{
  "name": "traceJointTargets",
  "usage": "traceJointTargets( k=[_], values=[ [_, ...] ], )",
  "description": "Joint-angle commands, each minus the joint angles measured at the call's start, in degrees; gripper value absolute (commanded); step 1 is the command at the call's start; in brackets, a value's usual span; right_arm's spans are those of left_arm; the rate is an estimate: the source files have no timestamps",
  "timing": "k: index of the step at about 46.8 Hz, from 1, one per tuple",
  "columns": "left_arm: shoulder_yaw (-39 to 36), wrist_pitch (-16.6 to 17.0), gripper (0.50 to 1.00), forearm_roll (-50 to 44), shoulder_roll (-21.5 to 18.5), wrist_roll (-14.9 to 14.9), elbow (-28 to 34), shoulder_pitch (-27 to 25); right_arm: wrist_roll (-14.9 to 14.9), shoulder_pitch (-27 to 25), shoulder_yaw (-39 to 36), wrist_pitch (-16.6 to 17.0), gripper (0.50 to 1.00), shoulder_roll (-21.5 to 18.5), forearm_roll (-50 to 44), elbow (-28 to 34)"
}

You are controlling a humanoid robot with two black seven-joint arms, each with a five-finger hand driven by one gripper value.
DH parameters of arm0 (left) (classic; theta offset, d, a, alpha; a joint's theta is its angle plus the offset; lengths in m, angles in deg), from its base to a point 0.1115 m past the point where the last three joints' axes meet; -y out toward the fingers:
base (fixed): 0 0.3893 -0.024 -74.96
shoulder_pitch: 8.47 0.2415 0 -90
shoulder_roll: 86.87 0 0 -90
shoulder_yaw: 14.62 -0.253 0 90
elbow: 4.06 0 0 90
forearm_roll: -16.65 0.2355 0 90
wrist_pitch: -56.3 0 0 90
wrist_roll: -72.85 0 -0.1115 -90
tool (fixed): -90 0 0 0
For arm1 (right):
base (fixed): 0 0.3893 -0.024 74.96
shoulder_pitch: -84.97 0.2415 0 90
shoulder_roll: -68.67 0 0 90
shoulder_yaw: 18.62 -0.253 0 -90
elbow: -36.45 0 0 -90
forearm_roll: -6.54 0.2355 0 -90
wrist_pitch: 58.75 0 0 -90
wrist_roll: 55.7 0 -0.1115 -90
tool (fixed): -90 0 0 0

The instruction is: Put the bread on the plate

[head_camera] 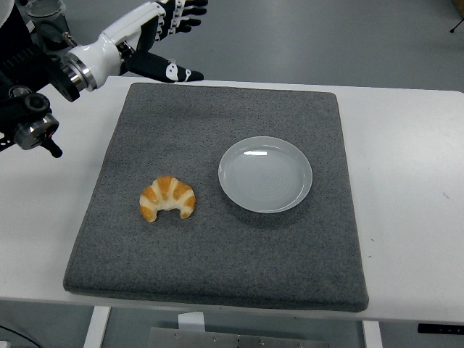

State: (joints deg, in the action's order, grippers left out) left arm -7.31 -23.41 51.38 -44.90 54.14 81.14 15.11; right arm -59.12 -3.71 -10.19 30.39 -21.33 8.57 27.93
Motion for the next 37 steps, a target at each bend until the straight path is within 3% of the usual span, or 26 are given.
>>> traceJointTargets(
  k=[1,10,23,37],
  values=[
    [-2.38,-0.09,0.988,5.16,-1.54,-0.01,2.25,-0.03,-0.01,0.00,0.00,-0.02,0.930,0.00,0.00,0.00],
    [-5.63,-2.11,0.988,14.21,-5.32,-0.01,6.82,0.05,-0.01,0.00,0.00,-0.02,0.932,0.00,0.00,0.00],
    [-9.94,-4.22,0.988,24.06,-9.19,-0.19,8.23,0.49,-0.01,0.00,0.00,-0.02,0.930,0.00,0.00,0.00],
    [-11.44,-4.40,0.988,27.05,-9.10,-0.19,8.06,2.25,-0.01,0.09,0.00,-0.02,0.930,0.00,0.00,0.00]
  ],
)
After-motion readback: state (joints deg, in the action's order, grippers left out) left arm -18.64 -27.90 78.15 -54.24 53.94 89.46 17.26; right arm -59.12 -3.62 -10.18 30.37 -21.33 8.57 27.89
